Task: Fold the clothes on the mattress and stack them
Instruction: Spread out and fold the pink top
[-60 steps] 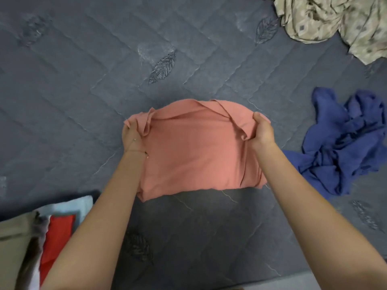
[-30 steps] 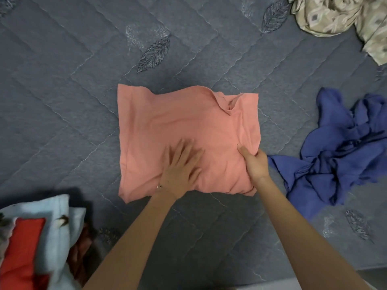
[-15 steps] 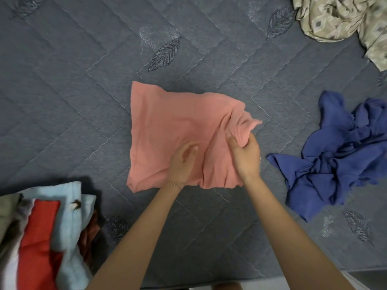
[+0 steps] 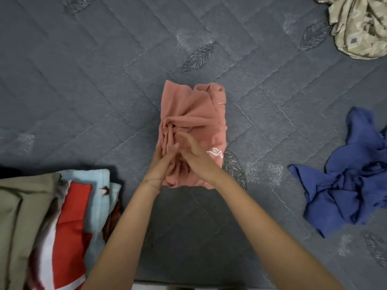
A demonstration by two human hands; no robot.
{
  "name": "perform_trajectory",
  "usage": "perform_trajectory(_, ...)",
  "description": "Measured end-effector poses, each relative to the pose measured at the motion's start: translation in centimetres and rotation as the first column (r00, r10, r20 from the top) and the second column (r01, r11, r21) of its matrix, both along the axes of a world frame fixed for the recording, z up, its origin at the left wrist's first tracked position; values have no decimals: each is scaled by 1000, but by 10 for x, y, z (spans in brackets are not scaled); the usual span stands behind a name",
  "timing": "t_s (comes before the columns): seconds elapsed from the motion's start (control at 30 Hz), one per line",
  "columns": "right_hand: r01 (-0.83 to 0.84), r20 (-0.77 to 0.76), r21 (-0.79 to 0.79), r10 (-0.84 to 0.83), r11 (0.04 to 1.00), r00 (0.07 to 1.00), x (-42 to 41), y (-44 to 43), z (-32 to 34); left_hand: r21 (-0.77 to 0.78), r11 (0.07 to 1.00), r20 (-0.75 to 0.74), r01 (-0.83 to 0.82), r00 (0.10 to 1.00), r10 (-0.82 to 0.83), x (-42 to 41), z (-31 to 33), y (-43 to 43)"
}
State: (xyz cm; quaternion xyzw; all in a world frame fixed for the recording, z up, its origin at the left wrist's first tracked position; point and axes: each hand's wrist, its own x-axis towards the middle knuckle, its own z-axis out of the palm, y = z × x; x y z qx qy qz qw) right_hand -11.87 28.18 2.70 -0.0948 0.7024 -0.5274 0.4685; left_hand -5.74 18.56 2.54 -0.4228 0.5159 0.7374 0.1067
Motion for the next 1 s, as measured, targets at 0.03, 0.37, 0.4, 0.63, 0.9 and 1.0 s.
perform_trajectory(0.03,-24,-47,20,25,1000,999,-1,3,-1,-54,997,32,57,998,-55,8,-7,-8)
perform_trajectory(0.37,-140,-611,541,502,829,613,-61,14,-37,-400,895,179,196,975,-133,36,-48,-30)
perform_trajectory(0.4,-129,-651,529,499,839,572,-65,9,-38,-432,882,189,187,975,-115,39,-51,-30)
perform_trajectory(0.63,44,-691,573,453,819,563,-102,-16,-51,-531,832,359,163,932,47,56,-68,-15)
perform_trajectory(0.9,387,-325,311,-286,868,902,-106,-5,-71,-334,942,308,2,945,107,61,-69,-13)
perform_trajectory(1.0,444,-192,285,-403,850,895,-105,-2,-67,-301,954,297,-1,950,94,57,-69,-15)
